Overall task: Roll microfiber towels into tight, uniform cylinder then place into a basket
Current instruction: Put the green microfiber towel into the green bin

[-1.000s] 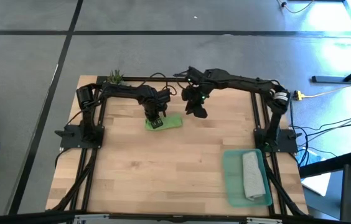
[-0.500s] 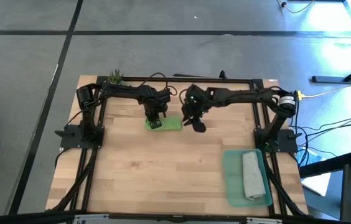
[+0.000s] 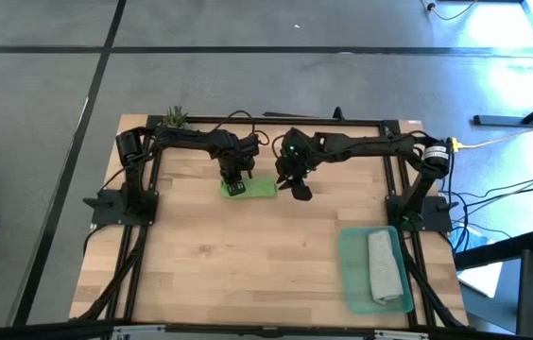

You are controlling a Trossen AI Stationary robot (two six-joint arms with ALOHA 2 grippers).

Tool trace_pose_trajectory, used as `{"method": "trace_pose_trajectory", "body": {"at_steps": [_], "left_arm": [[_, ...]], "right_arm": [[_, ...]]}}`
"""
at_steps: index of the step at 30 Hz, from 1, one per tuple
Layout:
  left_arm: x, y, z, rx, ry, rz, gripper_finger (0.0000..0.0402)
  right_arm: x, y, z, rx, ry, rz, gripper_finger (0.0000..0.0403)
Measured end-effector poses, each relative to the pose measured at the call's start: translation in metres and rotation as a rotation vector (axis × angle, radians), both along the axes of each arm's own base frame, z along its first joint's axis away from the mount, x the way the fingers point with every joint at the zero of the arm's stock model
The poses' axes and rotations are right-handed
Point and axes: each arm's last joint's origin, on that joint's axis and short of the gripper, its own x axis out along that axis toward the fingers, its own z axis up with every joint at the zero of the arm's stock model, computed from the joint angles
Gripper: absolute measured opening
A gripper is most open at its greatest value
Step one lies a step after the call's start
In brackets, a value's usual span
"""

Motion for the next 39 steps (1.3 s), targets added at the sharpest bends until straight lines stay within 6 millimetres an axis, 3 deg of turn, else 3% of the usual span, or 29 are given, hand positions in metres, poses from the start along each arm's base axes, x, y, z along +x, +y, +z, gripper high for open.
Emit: {"method": "trace_pose_trajectory", "body": {"at_steps": [20, 28, 32, 39], "left_arm": [[0.0, 0.0, 0.0, 0.005, -0.005, 0.002, 0.0], [0.0, 0.0, 0.0, 0.005, -0.005, 0.003, 0.0], [0.001, 0.0, 0.0, 0.006, -0.006, 0.003, 0.0], [0.001, 0.001, 0.0, 0.009, -0.012, 0.003, 0.0]], "right_arm": [[0.006, -0.002, 0.005, -0.022, -0.082, -0.003, 0.011], [0.009, -0.003, 0.004, 0.033, -0.069, -0.1, 0.0118], [0.01, -0.002, -0.001, 0.017, -0.052, -0.093, 0.0163], [0.02, -0.003, -0.016, 0.013, -0.058, -0.092, 0.03]]}}
